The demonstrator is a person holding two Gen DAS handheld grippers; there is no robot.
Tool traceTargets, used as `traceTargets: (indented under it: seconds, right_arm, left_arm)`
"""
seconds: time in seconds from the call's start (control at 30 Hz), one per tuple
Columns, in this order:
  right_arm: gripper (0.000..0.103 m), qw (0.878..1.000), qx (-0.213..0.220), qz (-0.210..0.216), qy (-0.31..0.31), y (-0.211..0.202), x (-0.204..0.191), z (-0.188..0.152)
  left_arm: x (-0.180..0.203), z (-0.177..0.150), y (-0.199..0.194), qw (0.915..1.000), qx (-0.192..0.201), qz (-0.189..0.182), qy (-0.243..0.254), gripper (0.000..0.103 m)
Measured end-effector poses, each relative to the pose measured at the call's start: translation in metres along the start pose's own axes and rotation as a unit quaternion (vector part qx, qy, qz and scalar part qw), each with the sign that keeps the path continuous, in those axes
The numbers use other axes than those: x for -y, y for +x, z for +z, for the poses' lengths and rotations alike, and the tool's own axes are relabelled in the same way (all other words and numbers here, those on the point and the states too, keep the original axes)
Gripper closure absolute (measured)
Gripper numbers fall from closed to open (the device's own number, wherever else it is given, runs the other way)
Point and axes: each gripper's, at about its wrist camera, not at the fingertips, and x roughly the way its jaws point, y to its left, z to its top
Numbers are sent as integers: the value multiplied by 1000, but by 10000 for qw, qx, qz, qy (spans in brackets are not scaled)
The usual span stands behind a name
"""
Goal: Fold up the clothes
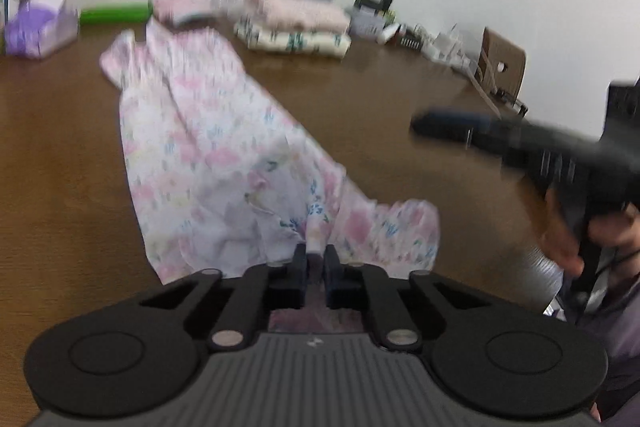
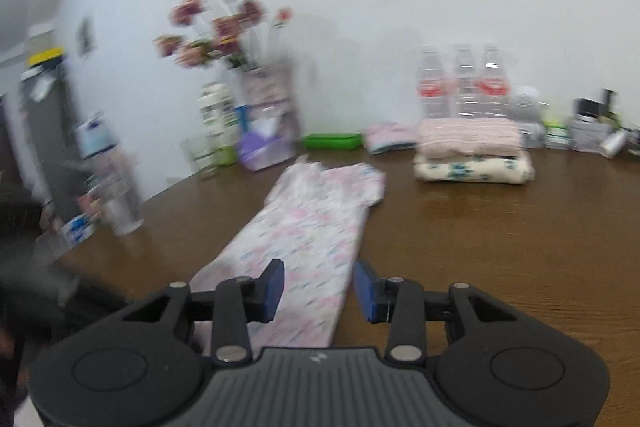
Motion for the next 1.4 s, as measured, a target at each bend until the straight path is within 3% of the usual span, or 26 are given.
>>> traceTargets:
  seconds: [0.13, 0.33, 0.4, 0.47, 0.57, 0.6, 0.67, 0.7, 0.77, 0.83, 0.9, 0.97, 1.1, 1.17, 1.2, 1.23, 1.27, 1.4]
  right_arm:
    - [65, 9943, -64, 914, -543, 11, -16, -11]
    - [69, 9909, -692, 540, -1022, 55, -42, -23]
    - [77, 9880, -945, 446, -1137, 70, -52, -26]
    - [77, 9859, -1137, 318, -1189, 83, -61, -27]
    - [76, 9869, -1203, 352, -1015, 89, -59, -27]
    - [76, 9876, -1235, 374, -899, 89, -57, -28]
    - [73, 9870, -1266, 500, -858, 87, -57, -25]
    - [73, 9866, -1281, 562, -840, 86, -57, -24]
    - [69, 9847, -1241, 645, -1035, 70, -55, -21]
    - [63, 9803, -891, 856, -1539, 38, -57, -21]
    - [54, 9669, -522, 1158, -2212, 10, -57, -24]
    - [53, 9426, -401, 1209, -3086, -4, -65, -33]
    - [57, 8851, -721, 1350, -4395, 17, -82, -51]
    - [58, 8649, -899, 1458, -4718, 33, -85, -57]
    - [61, 8657, -855, 1528, -4689, 40, -84, -55]
    - [71, 8725, -996, 1639, -4495, 49, -83, -51]
    - [99, 8786, -1136, 1748, -4297, 57, -81, -46]
    - [100, 9011, -1433, 2200, -3452, 67, -72, -28]
  left_arm:
    - [-7, 22, 8, 9996, 55, 211, 177, 95]
    - [-41, 20, 29, 9980, -50, 220, -594, 89]
    - [-48, 14, 22, 9962, 118, 218, -833, 69]
    - [-49, 8, 5, 9950, 360, 233, -899, 62]
    - [-41, -1, -26, 9937, 855, -70, -720, 57]
    - [-36, -4, -32, 9931, 943, -183, -667, 56]
    - [-21, -5, -21, 9955, 759, -285, -487, 58]
    - [-16, -3, -10, 9973, 594, -217, -376, 66]
    - [-26, 0, 14, 9977, 287, -100, -602, 78]
    - [-40, 2, 29, 9954, 51, -185, -935, 79]
    - [-48, 3, 35, 9946, -1, -285, -996, 81]
    - [-51, 5, 36, 9947, -45, -342, -973, 81]
    - [-63, 6, 40, 9903, -137, -584, -1253, 82]
    - [-68, 6, 40, 9879, -182, -669, -1387, 83]
    - [-70, 6, 40, 9872, -191, -691, -1422, 83]
    - [-70, 6, 39, 9876, -180, -693, -1400, 83]
    - [-69, 5, 38, 9883, -161, -692, -1350, 83]
    - [-61, -1, 25, 9934, -58, -758, -857, 56]
